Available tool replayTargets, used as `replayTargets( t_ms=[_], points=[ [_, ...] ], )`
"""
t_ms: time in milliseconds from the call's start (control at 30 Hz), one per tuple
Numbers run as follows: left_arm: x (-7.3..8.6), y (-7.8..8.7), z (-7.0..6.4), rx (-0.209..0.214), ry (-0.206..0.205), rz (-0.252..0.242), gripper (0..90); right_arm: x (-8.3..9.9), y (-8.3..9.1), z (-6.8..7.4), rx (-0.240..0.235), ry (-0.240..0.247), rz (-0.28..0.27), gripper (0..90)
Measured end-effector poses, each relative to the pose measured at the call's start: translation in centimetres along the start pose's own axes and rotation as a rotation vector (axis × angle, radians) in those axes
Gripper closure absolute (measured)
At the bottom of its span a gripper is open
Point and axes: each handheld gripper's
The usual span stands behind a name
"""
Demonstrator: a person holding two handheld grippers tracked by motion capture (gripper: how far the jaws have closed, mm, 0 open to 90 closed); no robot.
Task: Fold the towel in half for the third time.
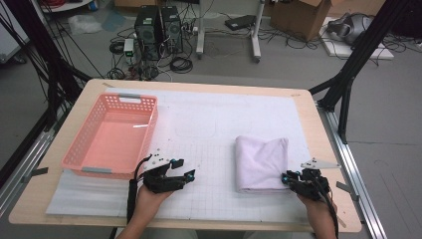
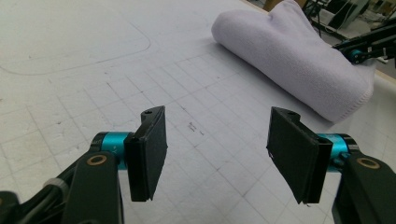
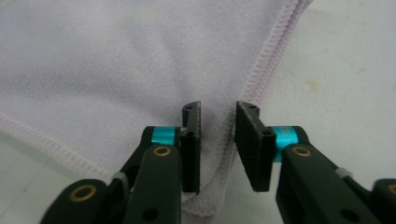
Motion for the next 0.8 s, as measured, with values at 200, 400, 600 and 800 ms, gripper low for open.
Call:
replayTargets(
  t_ms=[200,400,600,800],
  points=[
    [0.0,0.1,0.1,-0.003,0.003,-0.005,38.0,0.1,1.9,0.1,0.072,0.036,0.079,85.5],
    [-0.1,0.0,0.0,-0.001,0.002,-0.003,38.0,-0.5,2.8,-0.4,0.075,-0.008,-0.032,60.3],
    [-0.1,0.1,0.2,-0.008,0.005,-0.006,38.0,-2.5,1.7,0.6,0.042,0.058,-0.133,58.0],
    [-0.2,0.2,0.2,-0.006,0.009,-0.010,38.0,-5.9,-2.9,1.4,-0.029,0.092,-0.133,57.0]
  ],
)
Point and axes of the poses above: each handheld gripper's, and its own axes: y roughly backward along the jaws, x roughly out of its underside, z roughly to its left, and after that the axes turned 14 degrees about -z, right-handed
